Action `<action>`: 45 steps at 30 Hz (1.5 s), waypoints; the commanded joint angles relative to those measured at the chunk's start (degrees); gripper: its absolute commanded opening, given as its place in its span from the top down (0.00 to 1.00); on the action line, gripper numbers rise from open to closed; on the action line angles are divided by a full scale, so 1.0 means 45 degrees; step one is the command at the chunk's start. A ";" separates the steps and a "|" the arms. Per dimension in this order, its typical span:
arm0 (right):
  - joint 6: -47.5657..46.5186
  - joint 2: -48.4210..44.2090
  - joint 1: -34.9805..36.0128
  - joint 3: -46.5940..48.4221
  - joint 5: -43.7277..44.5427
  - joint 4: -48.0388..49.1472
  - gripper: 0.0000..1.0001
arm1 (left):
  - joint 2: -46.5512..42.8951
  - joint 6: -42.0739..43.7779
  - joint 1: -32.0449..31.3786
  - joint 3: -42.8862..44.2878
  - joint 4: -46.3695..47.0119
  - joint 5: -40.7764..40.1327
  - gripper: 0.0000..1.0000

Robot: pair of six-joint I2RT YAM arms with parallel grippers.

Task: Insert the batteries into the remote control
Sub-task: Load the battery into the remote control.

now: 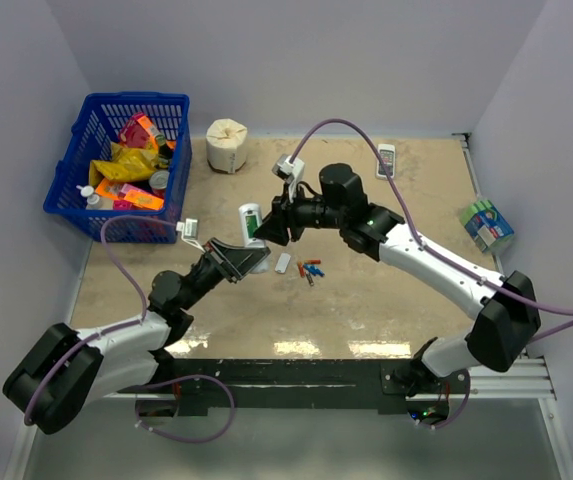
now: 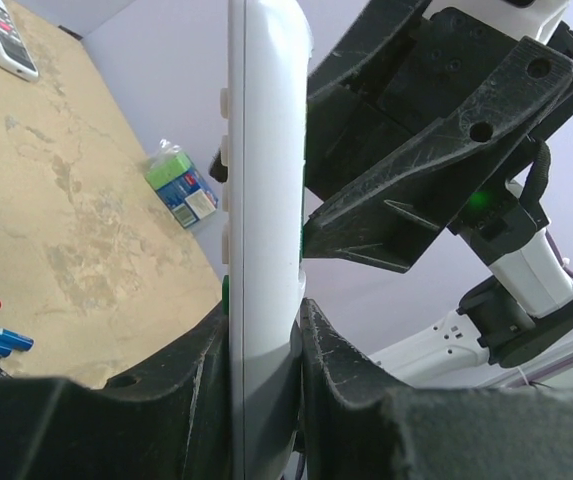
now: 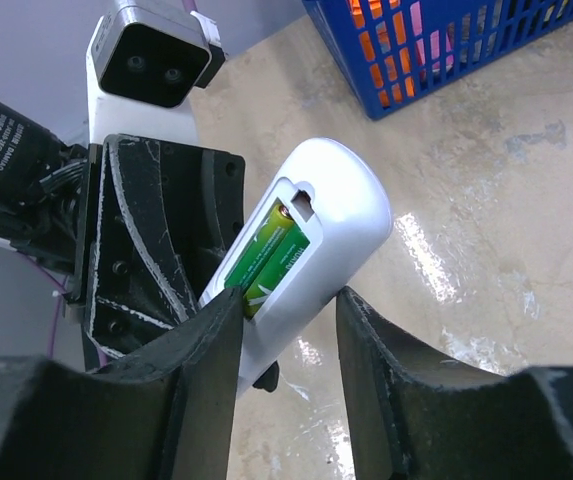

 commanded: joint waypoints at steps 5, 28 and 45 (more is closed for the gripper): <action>-0.0103 -0.0075 -0.0117 0.0900 0.0864 -0.0084 0.41 | -0.1203 0.1517 0.0260 0.0257 -0.0803 0.0120 1.00; 0.0484 0.0490 -0.0079 0.0061 -0.0033 0.0520 0.23 | -0.1556 0.2479 0.0455 0.0784 -0.1922 0.1017 1.00; 0.0678 0.0804 -0.0079 -0.0115 -0.0443 0.0910 0.44 | -0.1244 0.2635 0.0475 0.1136 -0.1472 0.1701 1.00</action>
